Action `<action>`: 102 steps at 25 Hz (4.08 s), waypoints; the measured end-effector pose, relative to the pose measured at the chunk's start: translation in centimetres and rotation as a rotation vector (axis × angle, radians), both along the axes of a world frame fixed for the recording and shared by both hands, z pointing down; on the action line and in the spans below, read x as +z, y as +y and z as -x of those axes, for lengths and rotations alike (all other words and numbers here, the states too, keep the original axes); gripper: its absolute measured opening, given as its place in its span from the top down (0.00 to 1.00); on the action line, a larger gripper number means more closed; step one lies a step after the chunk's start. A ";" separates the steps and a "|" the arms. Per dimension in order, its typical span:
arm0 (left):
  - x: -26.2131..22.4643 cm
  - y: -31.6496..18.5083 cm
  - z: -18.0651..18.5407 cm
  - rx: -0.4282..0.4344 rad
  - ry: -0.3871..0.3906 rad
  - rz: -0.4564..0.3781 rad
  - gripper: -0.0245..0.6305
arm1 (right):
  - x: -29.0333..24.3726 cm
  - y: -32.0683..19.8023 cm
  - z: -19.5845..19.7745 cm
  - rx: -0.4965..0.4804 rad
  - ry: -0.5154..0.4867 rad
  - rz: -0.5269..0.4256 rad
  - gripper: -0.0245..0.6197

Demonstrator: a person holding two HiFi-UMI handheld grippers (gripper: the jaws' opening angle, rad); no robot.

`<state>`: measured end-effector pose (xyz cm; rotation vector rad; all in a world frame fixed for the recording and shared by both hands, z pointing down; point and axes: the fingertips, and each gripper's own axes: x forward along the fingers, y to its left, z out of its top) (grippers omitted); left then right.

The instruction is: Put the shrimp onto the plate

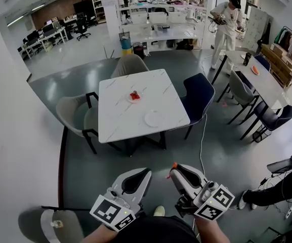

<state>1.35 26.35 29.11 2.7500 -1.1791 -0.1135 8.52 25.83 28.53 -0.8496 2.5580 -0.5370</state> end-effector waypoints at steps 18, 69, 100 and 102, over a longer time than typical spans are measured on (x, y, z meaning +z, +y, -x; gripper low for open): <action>0.9 -10.7 0.5 0.038 0.003 -0.007 0.95 | 1.1 -10.2 0.7 0.042 0.038 0.023 0.88; 16.7 -51.0 3.5 -0.019 -0.033 0.122 0.95 | 24.0 -50.4 5.5 -0.084 0.376 0.313 0.88; 28.1 -52.7 6.2 -0.005 -0.083 0.228 0.95 | 47.8 -51.1 7.4 -0.130 1.216 0.381 0.88; 28.2 -52.8 6.5 -0.012 -0.088 0.230 0.95 | 48.2 -51.2 7.7 -0.147 1.245 0.383 0.88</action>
